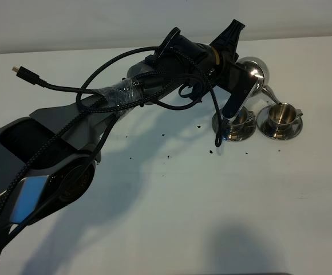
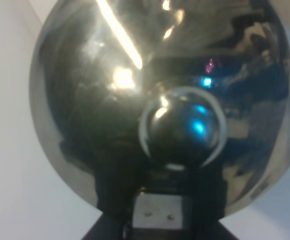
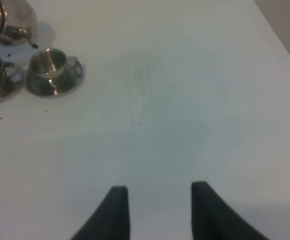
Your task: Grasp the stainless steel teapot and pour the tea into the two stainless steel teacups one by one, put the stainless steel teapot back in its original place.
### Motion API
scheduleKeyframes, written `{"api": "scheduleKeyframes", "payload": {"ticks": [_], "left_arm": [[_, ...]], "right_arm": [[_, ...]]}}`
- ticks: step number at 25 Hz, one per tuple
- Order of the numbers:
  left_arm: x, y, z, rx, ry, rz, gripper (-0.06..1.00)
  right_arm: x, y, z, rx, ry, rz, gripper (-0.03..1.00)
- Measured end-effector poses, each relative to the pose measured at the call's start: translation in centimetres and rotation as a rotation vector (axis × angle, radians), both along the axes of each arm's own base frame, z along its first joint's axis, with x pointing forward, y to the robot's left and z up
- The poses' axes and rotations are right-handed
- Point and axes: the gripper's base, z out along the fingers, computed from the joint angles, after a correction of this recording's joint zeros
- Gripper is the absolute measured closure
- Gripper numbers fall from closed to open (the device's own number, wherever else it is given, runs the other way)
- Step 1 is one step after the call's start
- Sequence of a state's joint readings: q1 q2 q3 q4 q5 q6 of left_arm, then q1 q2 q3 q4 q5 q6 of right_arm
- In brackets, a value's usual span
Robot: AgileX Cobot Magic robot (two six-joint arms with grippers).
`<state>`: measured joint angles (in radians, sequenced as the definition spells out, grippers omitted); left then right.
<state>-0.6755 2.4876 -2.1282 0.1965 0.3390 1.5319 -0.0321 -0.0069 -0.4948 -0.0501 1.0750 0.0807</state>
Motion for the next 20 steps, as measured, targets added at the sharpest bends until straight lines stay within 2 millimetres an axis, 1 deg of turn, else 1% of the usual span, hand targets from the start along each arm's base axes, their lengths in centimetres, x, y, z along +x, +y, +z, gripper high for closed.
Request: {"api": "scheduleKeyframes", "payload": {"ticks": [20], "left_arm": [[0.44, -0.63, 0.95, 0.063, -0.198, -0.161, 0.72]], "right_arm": [[0.0, 0.0, 0.0, 0.0, 0.0, 0.0, 0.67]]}}
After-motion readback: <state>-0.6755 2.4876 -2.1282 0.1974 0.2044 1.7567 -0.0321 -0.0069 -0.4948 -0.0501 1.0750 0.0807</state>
